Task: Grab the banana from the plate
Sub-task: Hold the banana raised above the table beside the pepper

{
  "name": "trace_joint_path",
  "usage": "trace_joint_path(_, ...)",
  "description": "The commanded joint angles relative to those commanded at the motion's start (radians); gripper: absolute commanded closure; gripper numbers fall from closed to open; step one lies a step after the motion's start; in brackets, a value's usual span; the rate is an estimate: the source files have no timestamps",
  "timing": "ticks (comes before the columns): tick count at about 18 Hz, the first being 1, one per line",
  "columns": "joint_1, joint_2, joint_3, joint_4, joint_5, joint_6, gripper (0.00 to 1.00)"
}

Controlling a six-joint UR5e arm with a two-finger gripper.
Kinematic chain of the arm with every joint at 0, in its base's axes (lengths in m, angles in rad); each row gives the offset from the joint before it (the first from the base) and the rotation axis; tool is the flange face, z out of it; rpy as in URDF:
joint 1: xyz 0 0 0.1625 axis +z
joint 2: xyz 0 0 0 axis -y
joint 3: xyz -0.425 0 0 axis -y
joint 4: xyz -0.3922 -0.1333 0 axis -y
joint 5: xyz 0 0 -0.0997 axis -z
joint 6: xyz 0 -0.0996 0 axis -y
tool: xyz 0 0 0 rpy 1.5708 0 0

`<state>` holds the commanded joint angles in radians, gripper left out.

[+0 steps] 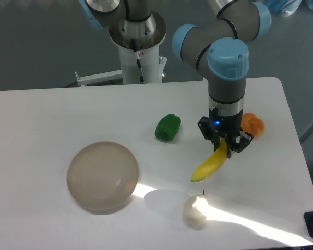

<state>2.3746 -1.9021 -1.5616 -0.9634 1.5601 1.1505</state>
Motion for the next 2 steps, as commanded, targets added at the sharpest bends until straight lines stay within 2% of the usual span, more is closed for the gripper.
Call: trace_joint_path(2, -0.002, -0.003, 0.009, -0.002, 0.002, -0.002, 0.65)
